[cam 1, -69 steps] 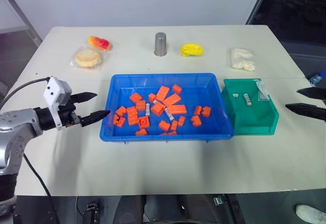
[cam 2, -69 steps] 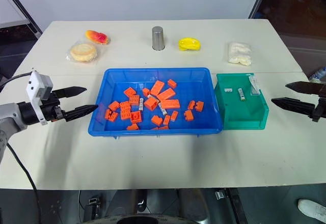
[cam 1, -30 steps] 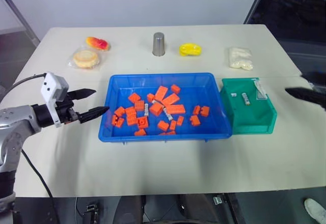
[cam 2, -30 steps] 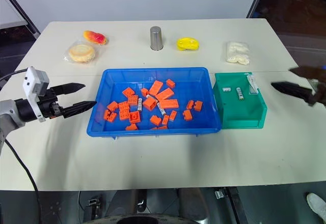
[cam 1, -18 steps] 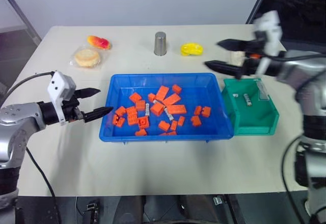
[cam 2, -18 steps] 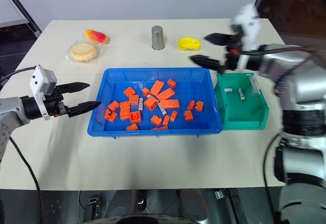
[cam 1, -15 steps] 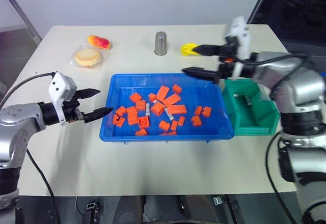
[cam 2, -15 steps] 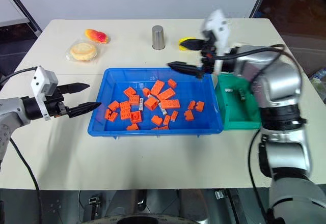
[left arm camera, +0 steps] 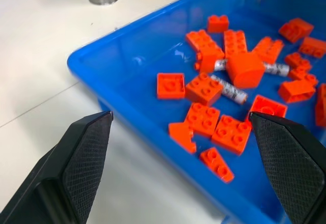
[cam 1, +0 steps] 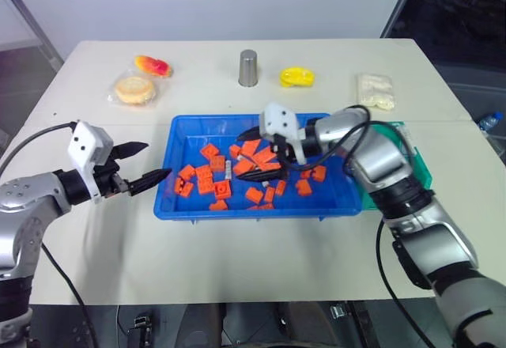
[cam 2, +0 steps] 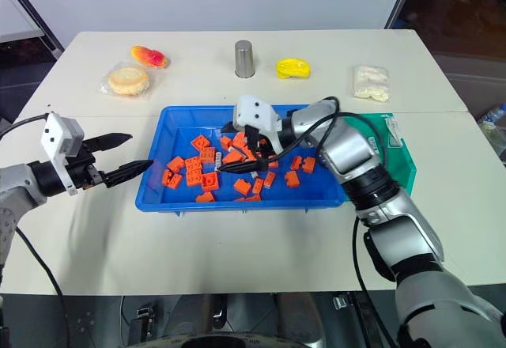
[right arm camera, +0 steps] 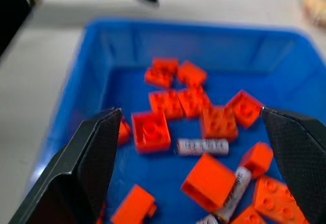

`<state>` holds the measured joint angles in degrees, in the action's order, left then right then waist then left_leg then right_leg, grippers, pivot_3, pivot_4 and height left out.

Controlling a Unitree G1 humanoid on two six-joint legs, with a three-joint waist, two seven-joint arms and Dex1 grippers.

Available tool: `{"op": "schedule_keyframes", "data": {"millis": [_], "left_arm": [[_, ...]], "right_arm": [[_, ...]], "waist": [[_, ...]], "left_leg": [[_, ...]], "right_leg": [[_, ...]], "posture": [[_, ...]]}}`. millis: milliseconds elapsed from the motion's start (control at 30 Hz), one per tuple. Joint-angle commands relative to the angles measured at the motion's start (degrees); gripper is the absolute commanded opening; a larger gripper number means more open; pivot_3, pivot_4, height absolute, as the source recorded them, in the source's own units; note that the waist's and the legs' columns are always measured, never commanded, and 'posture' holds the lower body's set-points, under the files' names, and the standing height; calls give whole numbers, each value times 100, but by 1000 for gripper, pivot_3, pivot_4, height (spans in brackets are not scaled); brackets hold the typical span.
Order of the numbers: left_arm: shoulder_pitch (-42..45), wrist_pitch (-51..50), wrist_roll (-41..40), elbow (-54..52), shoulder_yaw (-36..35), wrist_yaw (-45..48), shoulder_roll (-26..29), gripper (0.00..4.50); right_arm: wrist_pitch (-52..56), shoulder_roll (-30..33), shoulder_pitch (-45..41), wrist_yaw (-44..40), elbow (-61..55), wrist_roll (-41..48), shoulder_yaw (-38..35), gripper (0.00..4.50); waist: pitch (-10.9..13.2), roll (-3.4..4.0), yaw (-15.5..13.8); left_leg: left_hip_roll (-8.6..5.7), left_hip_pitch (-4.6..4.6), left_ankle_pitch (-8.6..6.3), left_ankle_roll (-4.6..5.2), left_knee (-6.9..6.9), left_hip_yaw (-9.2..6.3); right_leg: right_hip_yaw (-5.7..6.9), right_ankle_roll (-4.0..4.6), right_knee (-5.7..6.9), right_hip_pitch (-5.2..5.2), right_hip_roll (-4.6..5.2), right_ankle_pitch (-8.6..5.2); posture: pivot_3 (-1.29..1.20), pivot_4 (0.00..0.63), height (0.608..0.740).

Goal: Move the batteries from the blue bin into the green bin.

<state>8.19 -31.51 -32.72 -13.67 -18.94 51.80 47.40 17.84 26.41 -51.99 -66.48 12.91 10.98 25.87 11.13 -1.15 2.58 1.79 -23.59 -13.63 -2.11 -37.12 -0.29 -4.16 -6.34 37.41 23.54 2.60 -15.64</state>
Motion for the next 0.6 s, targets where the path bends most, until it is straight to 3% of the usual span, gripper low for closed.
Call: {"op": "schedule_keyframes", "data": {"millis": [33, 333, 600], "left_arm": [[51, 59, -90, -244, -160, -118, -31, 4500], [-48, -2, -163, -434, -204, -368, -156, 4500], [-9, 27, -204, -522, -177, -554, -220, 4500]], "right_arm": [[-775, -252, -309, -85, 489, -408, 69, 4461], [-2207, -1022, -910, -53, 2256, -1232, 119, 4461], [-3136, -1298, -1017, -256, 3054, -1786, 288, 4461]], "waist": [[0, 0, 1], [0, 0, 2], [0, 1, 9]], "left_leg": [[0, 0, 0, 0, 1, 0], [1, 1, 0, -1, 4, -2], [0, 2, 0, -1, 4, -3]], "right_leg": [[0, 0, 1, 1, 0, 0], [0, 1, 4, 2, 0, 0], [1, 1, 4, 1, 1, 0]], "posture": [[0, 150, 740], [0, 150, 740], [0, 150, 740]]}}
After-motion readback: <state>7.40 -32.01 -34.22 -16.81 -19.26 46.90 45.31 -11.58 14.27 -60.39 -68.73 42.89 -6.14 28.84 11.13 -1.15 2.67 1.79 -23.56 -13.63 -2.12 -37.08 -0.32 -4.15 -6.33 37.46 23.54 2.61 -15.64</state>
